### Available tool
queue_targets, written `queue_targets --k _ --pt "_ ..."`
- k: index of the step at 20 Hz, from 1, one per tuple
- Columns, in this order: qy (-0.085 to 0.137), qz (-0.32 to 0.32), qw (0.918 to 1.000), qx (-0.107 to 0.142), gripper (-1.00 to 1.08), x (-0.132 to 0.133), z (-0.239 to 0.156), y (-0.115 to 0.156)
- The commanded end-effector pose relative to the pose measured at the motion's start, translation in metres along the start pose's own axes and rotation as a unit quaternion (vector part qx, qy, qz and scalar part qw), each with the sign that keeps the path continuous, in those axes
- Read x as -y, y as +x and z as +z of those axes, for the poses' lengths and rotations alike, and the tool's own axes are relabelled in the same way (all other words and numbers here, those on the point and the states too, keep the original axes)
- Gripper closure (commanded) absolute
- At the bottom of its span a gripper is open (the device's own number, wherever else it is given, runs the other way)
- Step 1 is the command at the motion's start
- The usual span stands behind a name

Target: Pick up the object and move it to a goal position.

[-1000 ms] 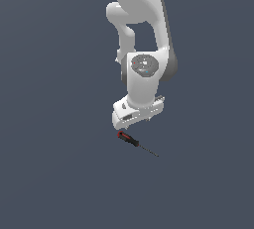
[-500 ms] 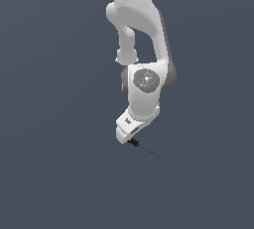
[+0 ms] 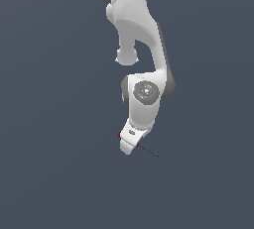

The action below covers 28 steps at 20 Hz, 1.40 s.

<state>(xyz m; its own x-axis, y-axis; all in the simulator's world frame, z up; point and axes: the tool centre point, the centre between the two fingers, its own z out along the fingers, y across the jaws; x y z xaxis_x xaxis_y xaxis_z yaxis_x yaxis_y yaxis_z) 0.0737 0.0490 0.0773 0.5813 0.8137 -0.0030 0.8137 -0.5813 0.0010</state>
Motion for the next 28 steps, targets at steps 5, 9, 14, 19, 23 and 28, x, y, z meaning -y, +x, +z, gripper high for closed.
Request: queue_targets --k 5,9,14,19,23,28 --pt "0.0 -0.045 0.999 -0.001 -0.92 -0.004 0.01 0.004" --pt "0.0 -0.057 0.9984 -0.001 -0.92 -0.006 0.012 0.005" --pt "0.001 -0.056 0.9984 -0.001 -0.92 -0.005 0.014 0.004" --pt "0.0 -0.057 0.9984 -0.001 -0.92 -0.005 0.031 0.004" --pt "0.0 -0.058 0.9983 -0.001 -0.92 -0.004 0.053 0.004" --pt "0.0 -0.059 0.9983 -0.001 -0.92 -0.005 0.063 0.005"
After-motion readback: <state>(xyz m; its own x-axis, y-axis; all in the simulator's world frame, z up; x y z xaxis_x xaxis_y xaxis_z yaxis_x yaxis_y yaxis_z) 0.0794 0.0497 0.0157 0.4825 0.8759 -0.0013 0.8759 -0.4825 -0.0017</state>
